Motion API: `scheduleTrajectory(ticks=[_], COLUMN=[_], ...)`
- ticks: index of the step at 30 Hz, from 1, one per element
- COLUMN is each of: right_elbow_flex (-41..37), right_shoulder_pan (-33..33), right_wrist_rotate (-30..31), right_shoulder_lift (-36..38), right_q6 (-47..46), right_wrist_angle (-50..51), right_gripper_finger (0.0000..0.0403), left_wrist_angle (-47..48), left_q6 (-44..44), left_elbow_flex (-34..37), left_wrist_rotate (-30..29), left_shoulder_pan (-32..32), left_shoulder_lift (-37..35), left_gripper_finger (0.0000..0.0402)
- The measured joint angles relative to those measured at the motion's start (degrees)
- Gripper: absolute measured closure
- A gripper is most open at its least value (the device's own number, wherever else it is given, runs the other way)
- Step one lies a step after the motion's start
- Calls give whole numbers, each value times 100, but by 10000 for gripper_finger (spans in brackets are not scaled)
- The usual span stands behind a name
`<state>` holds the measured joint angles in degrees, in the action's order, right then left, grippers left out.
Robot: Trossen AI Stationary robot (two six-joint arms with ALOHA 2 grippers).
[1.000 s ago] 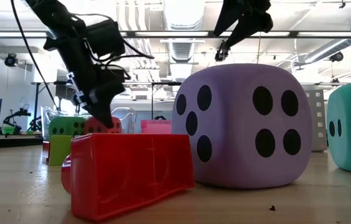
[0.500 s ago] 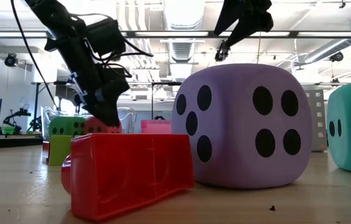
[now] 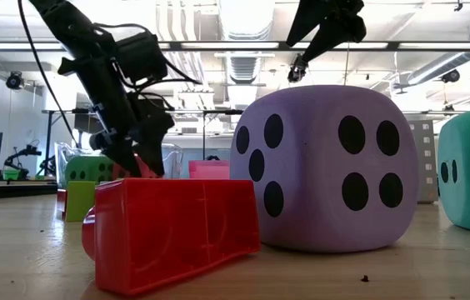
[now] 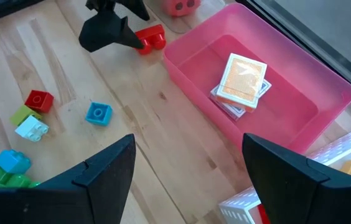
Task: Pick & Place Toys
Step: Put the top large red game piece into the white bin
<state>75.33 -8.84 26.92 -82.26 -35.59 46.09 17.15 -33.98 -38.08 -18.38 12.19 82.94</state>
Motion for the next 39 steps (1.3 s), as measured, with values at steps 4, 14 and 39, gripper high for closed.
scheduleTrajectory(ticks=[4, 14, 39], right_elbow_flex=[0, 0, 0], right_shoulder_pan=[-17, -31, -42], right_wrist_rotate=[0, 2, 2], right_shoulder_lift=[0, 0, 0], right_q6=[0, 0, -20], right_wrist_angle=[-5, -6, -5], right_gripper_finger=[114, 114, 114], left_wrist_angle=[-3, -114, 703], left_q6=[29, 103, 800], left_elbow_flex=[-6, -375, -781], left_wrist_rotate=[0, 1, 410], left_shoulder_pan=[-4, -2, -7], left_shoulder_lift=[283, 1001, 1169], left_gripper_finger=[46, 46, 204])
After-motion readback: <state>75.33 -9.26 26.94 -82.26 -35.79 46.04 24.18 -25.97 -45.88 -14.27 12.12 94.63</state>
